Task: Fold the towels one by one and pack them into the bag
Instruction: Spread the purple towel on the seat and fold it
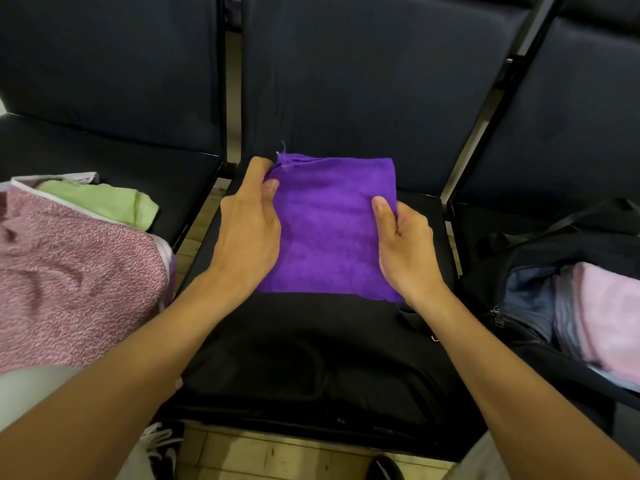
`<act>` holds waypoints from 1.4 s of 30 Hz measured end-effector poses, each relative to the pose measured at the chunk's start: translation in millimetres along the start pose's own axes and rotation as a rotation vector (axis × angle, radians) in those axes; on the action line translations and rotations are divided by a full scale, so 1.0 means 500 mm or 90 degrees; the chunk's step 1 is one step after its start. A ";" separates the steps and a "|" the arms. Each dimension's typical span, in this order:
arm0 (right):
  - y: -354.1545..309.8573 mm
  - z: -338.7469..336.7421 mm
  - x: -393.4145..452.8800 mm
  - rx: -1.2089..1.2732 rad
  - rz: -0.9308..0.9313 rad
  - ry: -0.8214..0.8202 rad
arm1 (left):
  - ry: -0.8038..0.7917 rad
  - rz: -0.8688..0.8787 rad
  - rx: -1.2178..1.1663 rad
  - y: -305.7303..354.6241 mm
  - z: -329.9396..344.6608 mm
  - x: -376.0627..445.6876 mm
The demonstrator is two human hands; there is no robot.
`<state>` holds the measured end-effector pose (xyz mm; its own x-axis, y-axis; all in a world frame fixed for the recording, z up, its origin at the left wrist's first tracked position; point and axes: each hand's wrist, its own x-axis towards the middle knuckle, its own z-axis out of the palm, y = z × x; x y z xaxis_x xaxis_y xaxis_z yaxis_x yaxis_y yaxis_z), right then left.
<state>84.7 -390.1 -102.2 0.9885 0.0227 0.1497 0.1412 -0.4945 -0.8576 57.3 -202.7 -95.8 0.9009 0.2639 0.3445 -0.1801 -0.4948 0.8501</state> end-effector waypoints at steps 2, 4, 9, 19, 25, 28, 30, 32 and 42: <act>-0.001 0.003 -0.002 0.001 -0.001 0.014 | -0.008 0.003 0.004 -0.003 -0.002 0.004; 0.000 0.009 -0.007 0.002 0.021 0.014 | -0.005 0.010 0.007 -0.007 -0.003 0.003; 0.014 0.006 -0.010 -0.064 0.070 -0.061 | 0.009 0.065 0.035 -0.011 0.000 -0.003; 0.009 0.024 -0.029 -0.052 0.039 0.090 | 0.040 0.060 -0.089 0.011 0.014 -0.016; 0.006 0.000 -0.004 -0.022 0.043 0.084 | 0.089 -0.009 -0.054 -0.007 0.004 0.005; 0.000 -0.001 -0.002 0.055 0.082 0.075 | 0.084 -0.005 -0.057 -0.007 0.000 0.007; -0.003 0.003 -0.010 0.119 0.108 0.056 | 0.062 -0.032 -0.089 -0.004 0.001 0.005; -0.006 0.003 -0.017 0.188 0.136 0.009 | 0.018 -0.125 -0.158 0.005 0.001 0.001; -0.017 -0.021 -0.015 0.325 0.315 -0.075 | -0.164 -0.635 -0.442 0.013 -0.016 0.016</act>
<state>75.6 -395.1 -90.9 0.9382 0.0088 -0.3459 -0.3459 -0.0043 -0.9383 60.4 -197.1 -84.5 0.8015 0.0642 -0.5946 0.5276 0.3921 0.7536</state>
